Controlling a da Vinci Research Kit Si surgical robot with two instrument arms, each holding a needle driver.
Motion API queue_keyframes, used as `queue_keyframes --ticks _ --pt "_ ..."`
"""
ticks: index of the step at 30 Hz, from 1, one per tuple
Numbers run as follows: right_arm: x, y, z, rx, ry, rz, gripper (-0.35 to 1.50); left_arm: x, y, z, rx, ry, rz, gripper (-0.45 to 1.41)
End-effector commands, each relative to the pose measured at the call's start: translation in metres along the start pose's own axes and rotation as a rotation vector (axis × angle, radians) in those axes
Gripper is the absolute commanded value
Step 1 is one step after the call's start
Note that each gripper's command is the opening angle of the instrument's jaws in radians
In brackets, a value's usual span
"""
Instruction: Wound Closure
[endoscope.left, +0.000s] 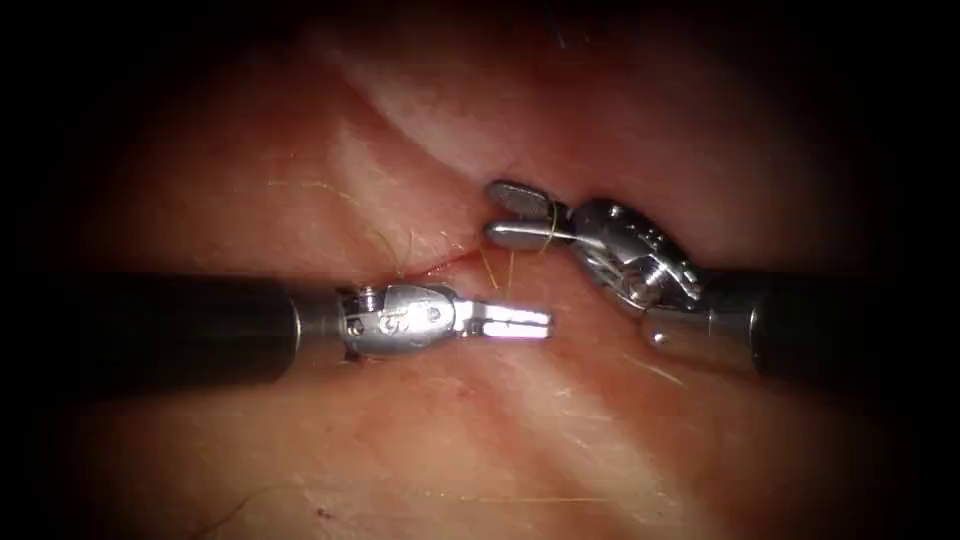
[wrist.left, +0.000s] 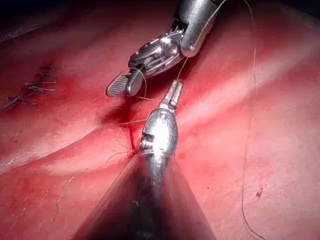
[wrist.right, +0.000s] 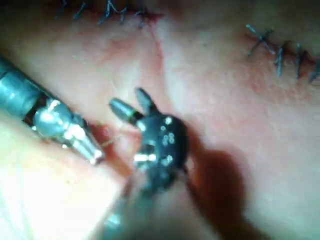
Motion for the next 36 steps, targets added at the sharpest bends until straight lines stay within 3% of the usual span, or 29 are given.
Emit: queue_keyframes --ticks 1,4,6,10,14,21,27,36 --pt "0.0004 0.0007 0.0006 -0.070 -0.002 0.064 0.63 -0.0006 -0.0006 0.0005 -0.003 0.000 -0.001 -0.45" --pt "0.0006 0.0013 0.0004 -0.165 -0.011 0.149 0.71 -0.0004 -0.0012 0.0004 -0.007 0.002 -0.005 -0.45" --pt "0.0006 0.0016 0.0003 -0.252 -0.049 0.192 0.93 0.0000 -0.0017 0.0003 -0.012 0.003 -0.010 -0.45" --pt "0.0004 0.0016 0.0006 -0.368 -0.093 0.328 0.95 0.0002 -0.0019 0.0002 -0.015 0.005 -0.012 -0.45" --pt "-0.0003 0.0022 0.0017 -0.392 -0.052 0.475 0.98 0.0003 -0.0016 0.0003 -0.015 0.005 -0.012 -0.45" --pt "-0.0017 0.0036 0.0027 -0.420 -0.008 0.581 0.95 0.0005 -0.0014 0.0003 -0.016 0.006 -0.012 -0.45" --pt "-0.0027 0.0054 0.0018 -0.436 0.001 0.573 1.03 0.0007 -0.0011 0.0000 -0.019 0.007 -0.011 -0.45" --pt "-0.0039 0.0050 0.0024 -0.435 -0.001 0.567 1.18 0.0007 -0.0010 -0.0004 -0.017 0.005 -0.011 -0.45"
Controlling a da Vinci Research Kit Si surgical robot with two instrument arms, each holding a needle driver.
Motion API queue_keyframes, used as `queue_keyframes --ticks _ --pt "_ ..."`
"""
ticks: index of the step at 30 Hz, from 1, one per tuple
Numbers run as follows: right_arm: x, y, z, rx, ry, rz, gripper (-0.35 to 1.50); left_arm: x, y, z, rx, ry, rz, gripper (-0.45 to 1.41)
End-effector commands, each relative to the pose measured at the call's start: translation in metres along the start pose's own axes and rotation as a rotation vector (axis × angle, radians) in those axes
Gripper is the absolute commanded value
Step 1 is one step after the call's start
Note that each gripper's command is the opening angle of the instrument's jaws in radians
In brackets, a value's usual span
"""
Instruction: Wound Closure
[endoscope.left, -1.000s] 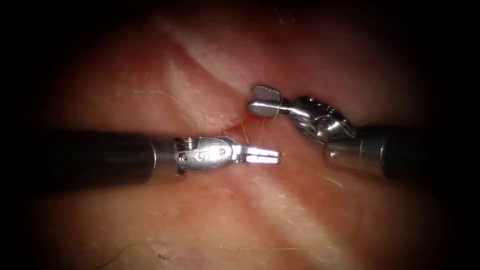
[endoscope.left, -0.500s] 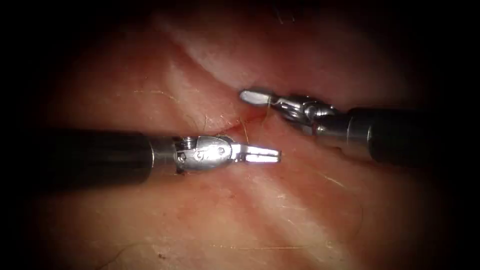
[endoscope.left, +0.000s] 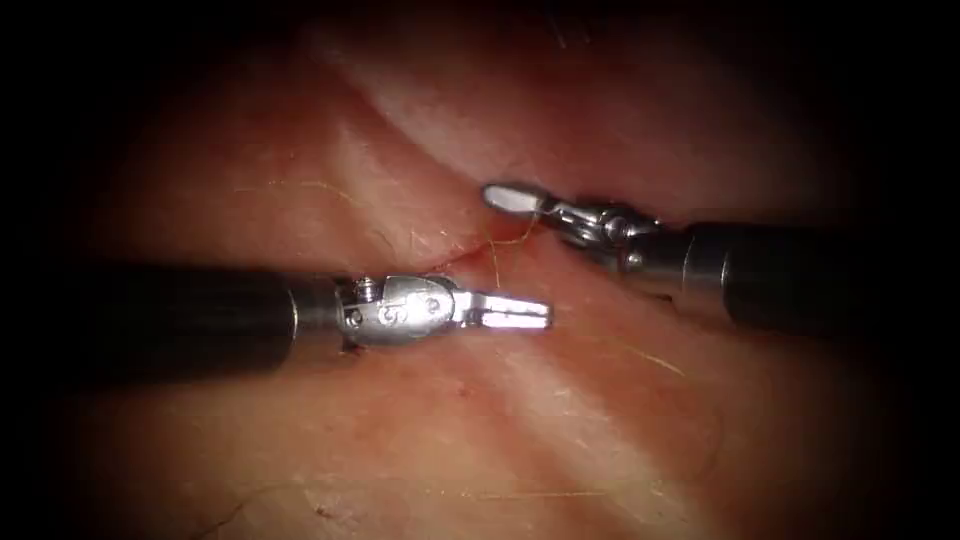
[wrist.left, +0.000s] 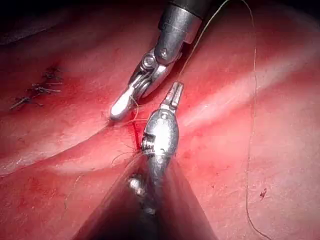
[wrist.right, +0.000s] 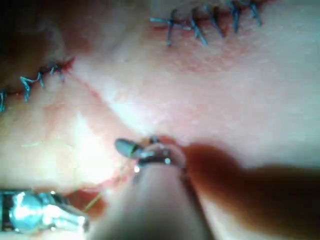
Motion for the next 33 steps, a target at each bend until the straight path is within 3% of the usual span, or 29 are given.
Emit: queue_keyframes --ticks 1,9,18,19,20,21,23,26,33 --pt "-0.0004 0.0000 0.0015 0.004 0.001 -0.004 1.18 -0.0006 -0.0002 0.0006 0.000 0.001 0.001 -0.45" --pt "-0.0011 0.0014 0.0049 -0.008 0.029 -0.015 1.18 -0.0007 0.0001 0.0004 -0.002 0.000 0.003 -0.45" --pt "-0.0009 0.0011 0.0052 -0.009 0.029 -0.017 1.03 -0.0009 0.0004 0.0003 -0.001 -0.001 0.005 -0.45" --pt "-0.0009 0.0011 0.0052 -0.012 0.032 -0.017 0.96 -0.0009 0.0004 0.0002 -0.001 -0.001 0.006 -0.45" --pt "-0.0009 0.0011 0.0051 -0.017 0.038 -0.017 0.39 -0.0009 0.0004 0.0002 -0.001 -0.001 0.006 -0.45" --pt "-0.0008 0.0011 0.0048 -0.012 0.057 0.020 -0.35 -0.0009 0.0004 0.0001 -0.002 -0.001 0.006 -0.45" --pt "-0.0007 0.0011 0.0044 0.008 0.083 0.131 -0.35 -0.0010 0.0004 0.0000 0.002 -0.004 0.006 -0.45" --pt "-0.0008 0.0006 0.0037 -0.040 0.101 -0.030 -0.35 -0.0010 0.0005 -0.0007 0.007 -0.008 0.006 -0.45" --pt "-0.0033 -0.0023 0.0024 -0.053 0.051 -0.192 -0.35 -0.0004 -0.0003 -0.0030 0.028 -0.021 -0.010 -0.45"
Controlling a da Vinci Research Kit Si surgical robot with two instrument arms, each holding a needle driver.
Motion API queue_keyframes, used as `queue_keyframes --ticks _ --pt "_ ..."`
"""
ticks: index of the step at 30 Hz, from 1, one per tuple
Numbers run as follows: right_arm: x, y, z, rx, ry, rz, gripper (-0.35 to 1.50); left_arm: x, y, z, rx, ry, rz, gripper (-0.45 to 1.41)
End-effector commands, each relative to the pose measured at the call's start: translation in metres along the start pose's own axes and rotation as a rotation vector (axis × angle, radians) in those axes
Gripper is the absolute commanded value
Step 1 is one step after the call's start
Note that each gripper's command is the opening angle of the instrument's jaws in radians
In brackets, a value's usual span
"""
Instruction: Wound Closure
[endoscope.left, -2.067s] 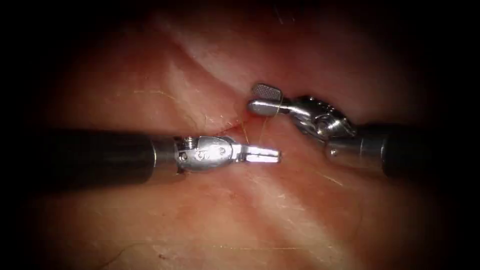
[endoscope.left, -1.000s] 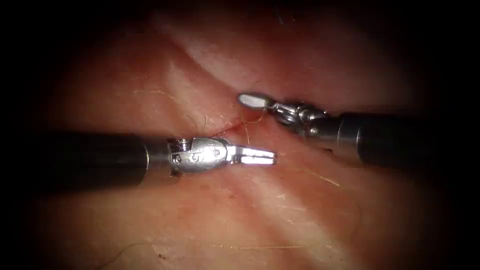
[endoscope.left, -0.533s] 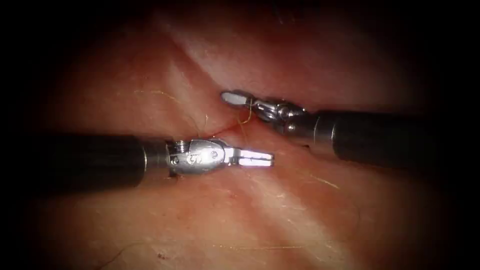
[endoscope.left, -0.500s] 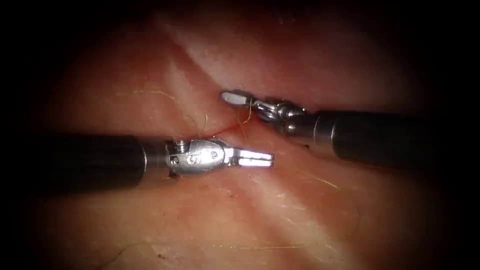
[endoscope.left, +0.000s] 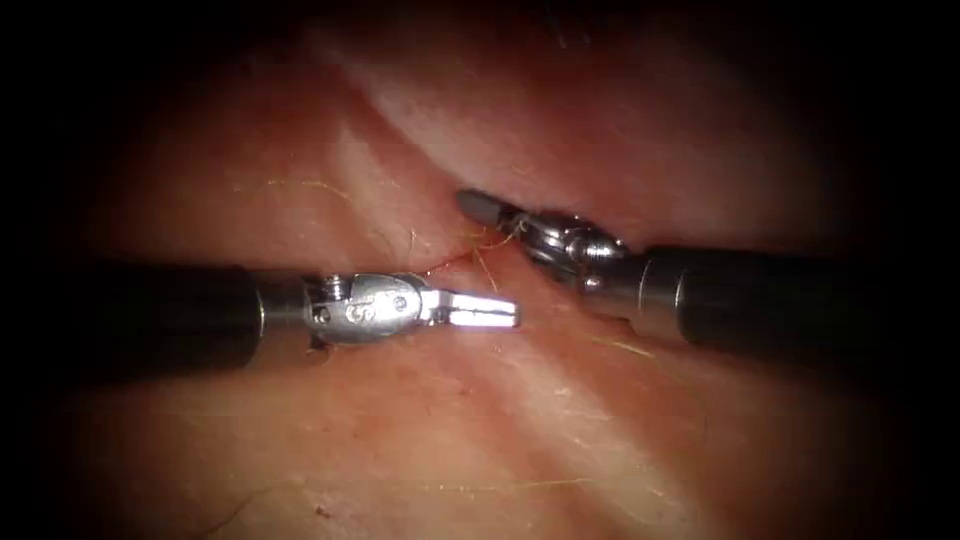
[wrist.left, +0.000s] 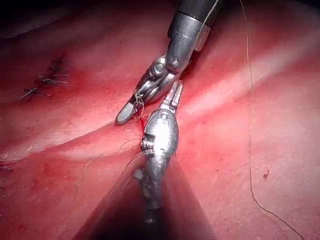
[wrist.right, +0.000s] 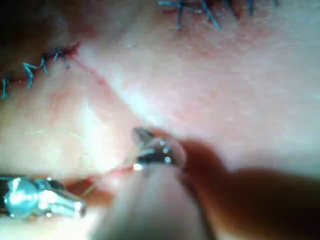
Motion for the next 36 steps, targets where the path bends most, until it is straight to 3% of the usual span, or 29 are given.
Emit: queue_keyframes --ticks 1,7,15,22,36 --pt "-0.0006 -0.0012 0.0005 0.007 -0.005 -0.024 -0.35 -0.0004 -0.0004 0.0002 0.004 -0.003 -0.005 -0.45" --pt "-0.0006 -0.0032 -0.0004 0.007 -0.015 -0.092 -0.35 0.0006 -0.0020 -0.0012 0.020 -0.010 -0.021 -0.45" --pt "-0.0007 -0.0025 -0.0018 0.003 -0.002 -0.143 -0.35 0.0020 -0.0058 -0.0045 0.050 -0.027 -0.044 -0.45" --pt "-0.0014 -0.0031 -0.0023 0.020 -0.027 -0.147 -0.35 0.0010 -0.0090 -0.0053 0.068 -0.037 -0.050 -0.45" --pt "-0.0040 -0.0030 -0.0064 0.072 -0.088 -0.248 -0.35 -0.0025 -0.0212 -0.0096 0.142 -0.089 -0.063 -0.45"
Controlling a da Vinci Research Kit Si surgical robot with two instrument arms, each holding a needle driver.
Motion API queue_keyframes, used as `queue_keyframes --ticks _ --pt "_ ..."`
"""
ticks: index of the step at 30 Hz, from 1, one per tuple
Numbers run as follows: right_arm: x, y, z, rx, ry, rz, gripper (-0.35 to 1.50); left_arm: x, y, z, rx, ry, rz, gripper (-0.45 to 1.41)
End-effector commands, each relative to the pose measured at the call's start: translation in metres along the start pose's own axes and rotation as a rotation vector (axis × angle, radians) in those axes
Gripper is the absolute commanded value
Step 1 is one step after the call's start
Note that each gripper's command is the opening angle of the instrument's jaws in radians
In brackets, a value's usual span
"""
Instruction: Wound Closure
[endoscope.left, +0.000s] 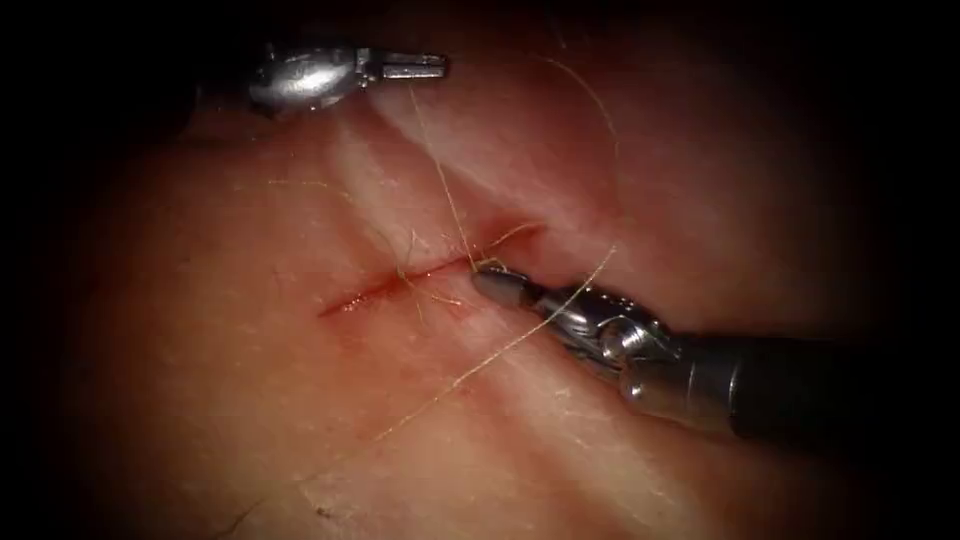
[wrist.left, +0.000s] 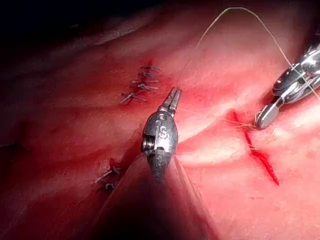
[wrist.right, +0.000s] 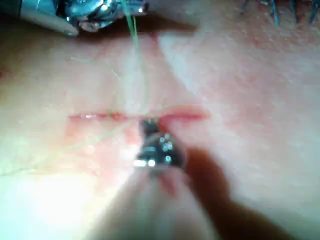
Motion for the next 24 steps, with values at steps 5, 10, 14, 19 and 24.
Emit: queue_keyframes --ticks 5,10,14,19,24 --pt "-0.0012 -0.0008 0.0000 0.069 -0.036 -0.067 -0.35 -0.0014 -0.0032 0.0001 0.018 -0.012 -0.001 -0.45" --pt "-0.0024 -0.0005 -0.0006 0.131 -0.051 -0.293 -0.35 -0.0027 -0.0056 0.0000 0.031 -0.021 0.003 -0.45" --pt "-0.0033 0.0004 -0.0017 0.247 0.034 -0.673 -0.35 -0.0049 -0.0068 0.0000 0.046 -0.030 0.009 -0.45" --pt "-0.0036 0.0010 -0.0022 0.365 0.109 -0.864 -0.35 -0.0065 -0.0074 -0.0001 0.056 -0.036 0.000 -0.45" --pt "-0.0034 0.0003 -0.0024 0.516 0.174 -1.191 -0.35 -0.0075 -0.0078 -0.0002 0.058 -0.043 -0.008 -0.45"
